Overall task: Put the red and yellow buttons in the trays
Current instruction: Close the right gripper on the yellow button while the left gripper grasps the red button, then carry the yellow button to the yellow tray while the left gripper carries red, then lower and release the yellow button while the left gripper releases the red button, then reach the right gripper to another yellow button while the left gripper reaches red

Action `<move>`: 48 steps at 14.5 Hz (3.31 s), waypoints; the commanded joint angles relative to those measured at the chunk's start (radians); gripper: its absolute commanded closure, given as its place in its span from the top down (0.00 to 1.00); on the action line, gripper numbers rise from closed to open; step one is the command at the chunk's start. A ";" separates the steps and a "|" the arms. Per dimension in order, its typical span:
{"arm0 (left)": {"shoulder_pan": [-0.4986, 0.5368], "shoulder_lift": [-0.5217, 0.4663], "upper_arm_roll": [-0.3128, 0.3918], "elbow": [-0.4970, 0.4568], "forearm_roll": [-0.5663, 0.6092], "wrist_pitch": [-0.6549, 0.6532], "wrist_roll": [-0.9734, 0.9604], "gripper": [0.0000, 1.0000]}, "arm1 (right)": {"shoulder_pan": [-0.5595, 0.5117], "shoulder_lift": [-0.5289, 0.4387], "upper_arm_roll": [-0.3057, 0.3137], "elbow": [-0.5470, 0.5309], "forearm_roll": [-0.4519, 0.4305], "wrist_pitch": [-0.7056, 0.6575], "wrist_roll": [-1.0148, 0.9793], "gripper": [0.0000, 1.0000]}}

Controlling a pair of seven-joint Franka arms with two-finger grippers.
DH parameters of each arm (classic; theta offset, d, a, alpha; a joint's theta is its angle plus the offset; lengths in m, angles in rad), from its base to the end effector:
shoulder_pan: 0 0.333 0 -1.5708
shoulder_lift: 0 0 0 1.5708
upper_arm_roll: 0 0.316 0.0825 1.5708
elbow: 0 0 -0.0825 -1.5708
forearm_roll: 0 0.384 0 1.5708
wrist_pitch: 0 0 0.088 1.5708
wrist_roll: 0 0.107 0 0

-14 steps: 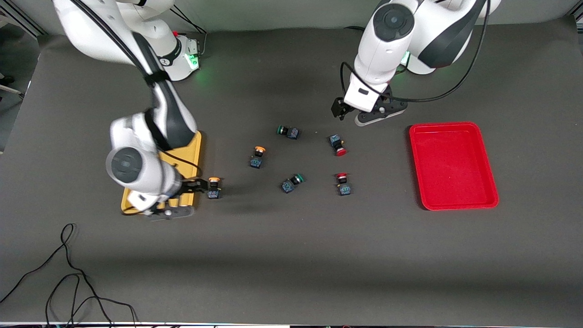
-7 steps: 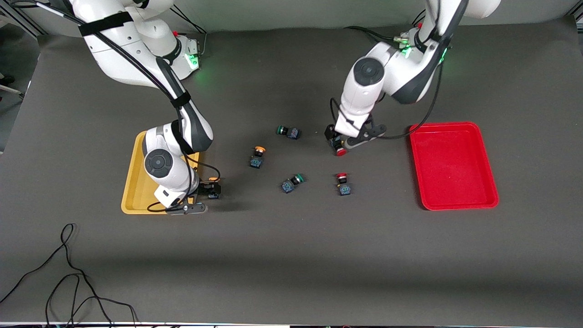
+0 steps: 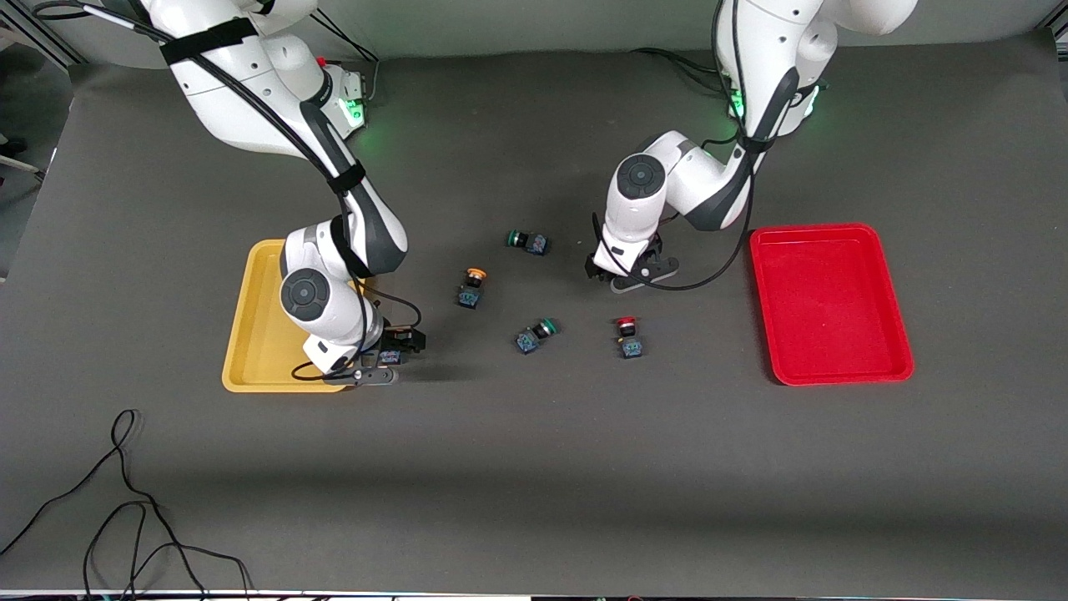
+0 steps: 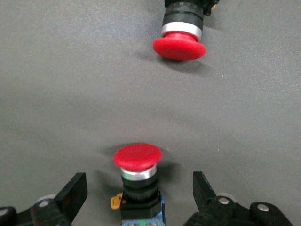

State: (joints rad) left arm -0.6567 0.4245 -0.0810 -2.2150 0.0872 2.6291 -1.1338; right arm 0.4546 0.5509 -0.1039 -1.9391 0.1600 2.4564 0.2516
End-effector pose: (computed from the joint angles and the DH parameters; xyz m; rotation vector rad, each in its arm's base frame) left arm 0.4045 -0.3719 0.1829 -3.0881 -0.5093 -0.0041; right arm 0.5806 0.2144 0.1956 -3.1064 0.0184 0.0622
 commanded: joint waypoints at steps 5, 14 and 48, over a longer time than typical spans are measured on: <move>-0.017 0.007 0.018 0.018 0.031 -0.003 -0.023 0.12 | 0.004 0.044 -0.002 0.005 0.010 0.030 0.014 0.70; 0.054 -0.217 0.015 0.155 -0.030 -0.400 0.199 0.10 | 0.003 -0.069 -0.011 0.034 0.007 -0.098 0.017 0.18; 0.671 -0.317 0.024 0.197 -0.067 -0.629 1.034 1.00 | 0.186 -0.330 -0.369 -0.159 0.064 -0.137 -0.131 1.00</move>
State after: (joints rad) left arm 0.0264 0.1265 -0.0517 -2.1284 0.0085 2.1603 -0.0940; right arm 0.5674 0.2045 -0.4684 -2.2201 0.2020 2.4016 -0.0017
